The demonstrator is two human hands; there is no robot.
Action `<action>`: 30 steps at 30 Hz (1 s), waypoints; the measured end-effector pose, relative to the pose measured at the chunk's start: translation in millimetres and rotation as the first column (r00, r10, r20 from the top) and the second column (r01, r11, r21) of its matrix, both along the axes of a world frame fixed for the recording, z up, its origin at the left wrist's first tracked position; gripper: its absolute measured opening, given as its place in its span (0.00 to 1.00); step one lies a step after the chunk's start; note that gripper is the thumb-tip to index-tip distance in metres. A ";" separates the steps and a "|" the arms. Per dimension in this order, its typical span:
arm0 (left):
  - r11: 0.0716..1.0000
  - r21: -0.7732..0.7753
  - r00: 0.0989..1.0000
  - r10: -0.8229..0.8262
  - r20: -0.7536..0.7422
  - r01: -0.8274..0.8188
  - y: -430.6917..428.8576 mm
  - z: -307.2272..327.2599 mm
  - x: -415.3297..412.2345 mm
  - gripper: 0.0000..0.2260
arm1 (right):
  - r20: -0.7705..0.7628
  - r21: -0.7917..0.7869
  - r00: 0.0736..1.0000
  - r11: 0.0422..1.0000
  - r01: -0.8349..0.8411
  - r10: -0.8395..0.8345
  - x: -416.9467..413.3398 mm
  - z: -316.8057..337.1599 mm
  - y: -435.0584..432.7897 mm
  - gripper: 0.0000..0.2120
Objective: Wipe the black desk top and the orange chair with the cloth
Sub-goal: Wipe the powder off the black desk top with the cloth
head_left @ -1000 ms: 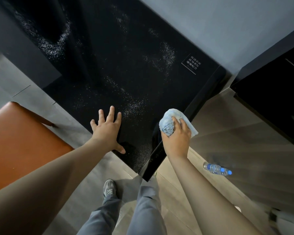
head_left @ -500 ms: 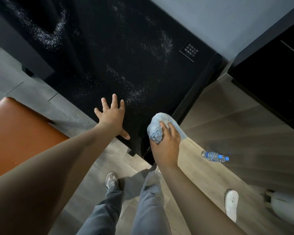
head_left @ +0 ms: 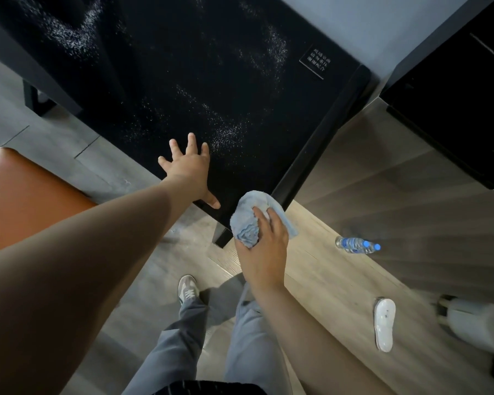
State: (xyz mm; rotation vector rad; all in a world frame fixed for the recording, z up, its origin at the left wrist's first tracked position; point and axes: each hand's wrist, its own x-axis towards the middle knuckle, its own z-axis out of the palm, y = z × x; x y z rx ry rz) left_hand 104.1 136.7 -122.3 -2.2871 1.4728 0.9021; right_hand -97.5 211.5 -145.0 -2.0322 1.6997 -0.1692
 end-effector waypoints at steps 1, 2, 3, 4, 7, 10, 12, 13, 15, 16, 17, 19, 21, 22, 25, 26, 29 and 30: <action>1.000 -0.003 1.000 0.001 0.000 -0.001 0.1 -0.3 0.3 0.64 | 0.020 -0.001 1.000 1.000 0.006 -0.006 -0.1 1.2 4.7 0.35; 1.000 -0.008 1.000 0.002 -0.001 -0.002 0.3 -0.5 0.6 0.64 | 0.036 -0.009 0.999 1.000 0.006 -0.006 -0.1 2.2 9.3 0.35; 1.000 -0.014 1.000 0.002 -0.002 -0.002 0.6 -0.5 1.2 0.64 | 0.046 -0.023 0.999 1.000 0.000 0.001 -0.7 2.6 13.5 0.34; 1.000 -0.018 1.000 0.000 -0.003 0.000 1.0 -0.5 1.3 0.63 | 0.051 -0.034 0.999 0.999 -0.008 0.010 -1.6 2.5 17.3 0.34; 1.000 -0.020 1.000 -0.005 0.006 0.005 1.7 -0.7 0.5 0.63 | 0.091 -0.002 0.996 1.000 -0.010 0.010 -6.5 5.1 26.5 0.33; 1.000 -0.021 1.000 -0.007 0.019 0.007 1.8 -0.5 0.8 0.63 | 0.204 0.097 0.977 0.994 0.044 -0.063 -12.1 6.3 32.7 0.28; 1.000 -0.022 1.000 -0.006 0.020 0.007 2.3 0.1 0.9 0.63 | 0.333 0.166 0.933 0.983 0.084 -0.136 -16.5 11.3 36.0 0.25; 1.000 -0.023 1.000 -0.006 0.018 0.007 2.3 0.3 1.1 0.63 | 0.375 0.179 0.913 0.979 0.095 -0.158 -18.7 15.4 35.6 0.23; 1.000 -0.024 1.000 -0.003 0.009 0.003 2.1 0.5 1.0 0.63 | 0.428 0.168 0.885 0.978 0.124 -0.185 -22.4 27.0 26.9 0.19; 1.000 -0.024 1.000 -0.002 0.007 0.003 1.9 0.5 0.8 0.63 | 0.451 0.156 0.867 0.975 0.156 -0.211 -23.4 34.3 19.0 0.18; 1.000 -0.022 1.000 -0.002 0.007 0.002 1.9 0.5 0.8 0.64 | 0.478 0.147 0.843 0.969 0.200 -0.246 -23.9 41.9 9.0 0.16; 1.000 -0.018 1.000 -0.001 0.012 0.001 1.6 1.2 0.8 0.64 | 0.523 0.151 0.782 0.940 0.305 -0.338 -25.1 55.6 -17.2 0.14; 1.000 -0.015 1.000 0.000 0.013 0.000 1.1 1.8 0.5 0.64 | 0.508 0.111 0.774 0.920 0.377 -0.378 -30.0 64.1 -51.6 0.09; 1.000 -0.014 1.000 0.002 0.014 -0.002 0.7 1.9 0.3 0.64 | 0.479 0.078 0.791 0.916 0.394 -0.381 -33.8 67.7 -70.8 0.10; 1.000 -0.010 1.000 0.006 0.017 -0.006 -0.9 1.9 -0.7 0.64 | 0.371 0.007 0.849 0.915 0.403 -0.377 -47.8 66.9 -126.3 0.14; 1.000 -0.011 1.000 0.008 0.017 -0.008 -1.1 1.4 -0.8 0.64 | 0.331 -0.003 0.871 0.922 0.387 -0.364 -51.7 63.3 -141.9 0.14; 1.000 -0.012 1.000 0.014 0.017 -0.014 -1.1 0.2 -0.6 0.64 | 0.253 0.004 0.913 0.944 0.331 -0.321 -55.6 52.1 -177.5 0.17; 1.000 -0.012 1.000 0.014 0.016 -0.013 -1.3 -0.2 -0.5 0.64 | 0.227 0.012 0.928 0.954 0.301 -0.296 -54.7 49.1 -186.9 0.18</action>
